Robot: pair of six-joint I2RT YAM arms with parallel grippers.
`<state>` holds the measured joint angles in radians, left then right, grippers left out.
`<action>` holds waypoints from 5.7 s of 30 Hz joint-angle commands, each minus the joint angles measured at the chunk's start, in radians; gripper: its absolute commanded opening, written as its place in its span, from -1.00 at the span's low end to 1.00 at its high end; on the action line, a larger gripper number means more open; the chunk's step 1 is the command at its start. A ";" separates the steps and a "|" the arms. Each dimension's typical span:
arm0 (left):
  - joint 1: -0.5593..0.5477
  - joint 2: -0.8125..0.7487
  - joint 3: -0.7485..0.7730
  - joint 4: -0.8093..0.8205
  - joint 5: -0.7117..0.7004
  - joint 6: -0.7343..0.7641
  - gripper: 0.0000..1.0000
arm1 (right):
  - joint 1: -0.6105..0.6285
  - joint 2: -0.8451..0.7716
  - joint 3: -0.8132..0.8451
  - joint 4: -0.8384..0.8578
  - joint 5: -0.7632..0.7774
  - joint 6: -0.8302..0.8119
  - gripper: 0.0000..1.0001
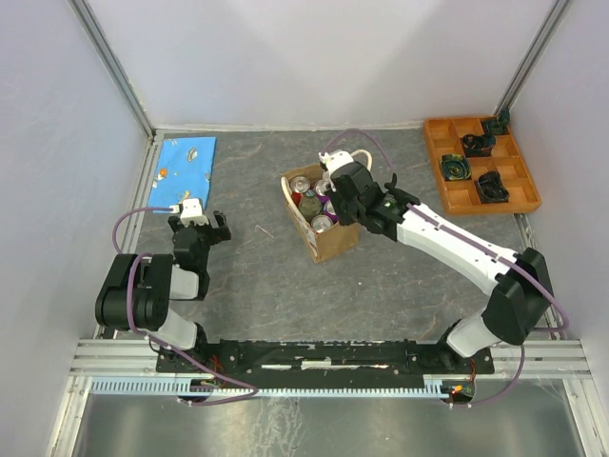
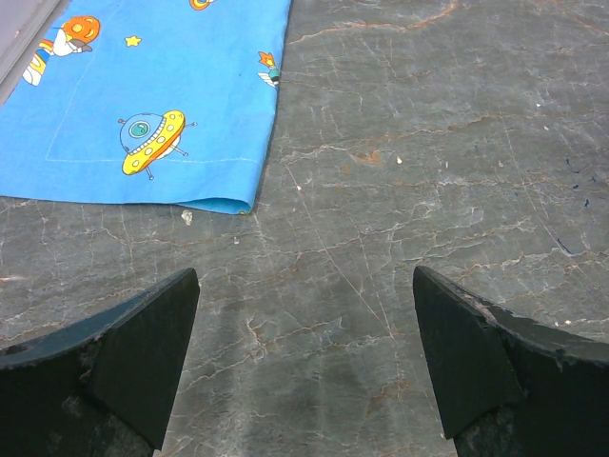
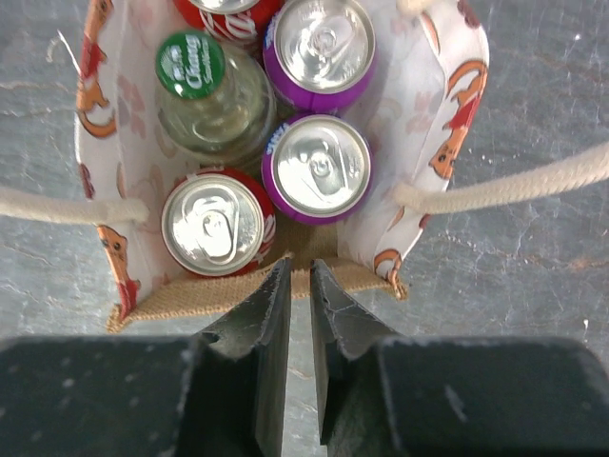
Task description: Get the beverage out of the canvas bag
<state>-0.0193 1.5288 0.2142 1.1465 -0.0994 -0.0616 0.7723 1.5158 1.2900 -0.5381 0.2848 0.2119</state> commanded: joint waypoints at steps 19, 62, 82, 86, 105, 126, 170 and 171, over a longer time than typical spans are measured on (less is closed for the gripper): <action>-0.004 -0.009 0.020 0.034 -0.011 0.044 0.99 | 0.012 0.079 0.060 -0.216 -0.051 0.027 -0.13; -0.004 -0.010 0.020 0.034 -0.012 0.043 0.99 | 0.017 0.293 0.132 -0.148 -0.281 0.012 0.49; -0.004 -0.010 0.020 0.034 -0.011 0.043 0.98 | 0.029 0.446 0.113 -0.184 -0.176 0.017 0.42; -0.004 -0.010 0.019 0.034 -0.012 0.042 0.99 | 0.030 0.451 0.091 -0.181 -0.175 0.017 0.46; -0.003 -0.009 0.020 0.035 -0.011 0.043 0.99 | 0.030 0.545 0.097 -0.152 -0.185 0.031 0.30; -0.004 -0.009 0.020 0.034 -0.013 0.043 0.99 | 0.030 0.294 0.241 -0.143 -0.012 0.004 -1.00; -0.003 -0.010 0.020 0.034 -0.012 0.043 0.98 | 0.030 0.042 0.347 0.057 0.177 -0.048 -1.00; -0.004 -0.009 0.020 0.034 -0.012 0.043 0.99 | 0.030 0.036 0.344 0.068 0.186 -0.054 -1.00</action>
<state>-0.0193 1.5288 0.2142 1.1465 -0.0994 -0.0620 0.8066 1.6352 1.5745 -0.6109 0.3897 0.1917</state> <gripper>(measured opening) 0.992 0.710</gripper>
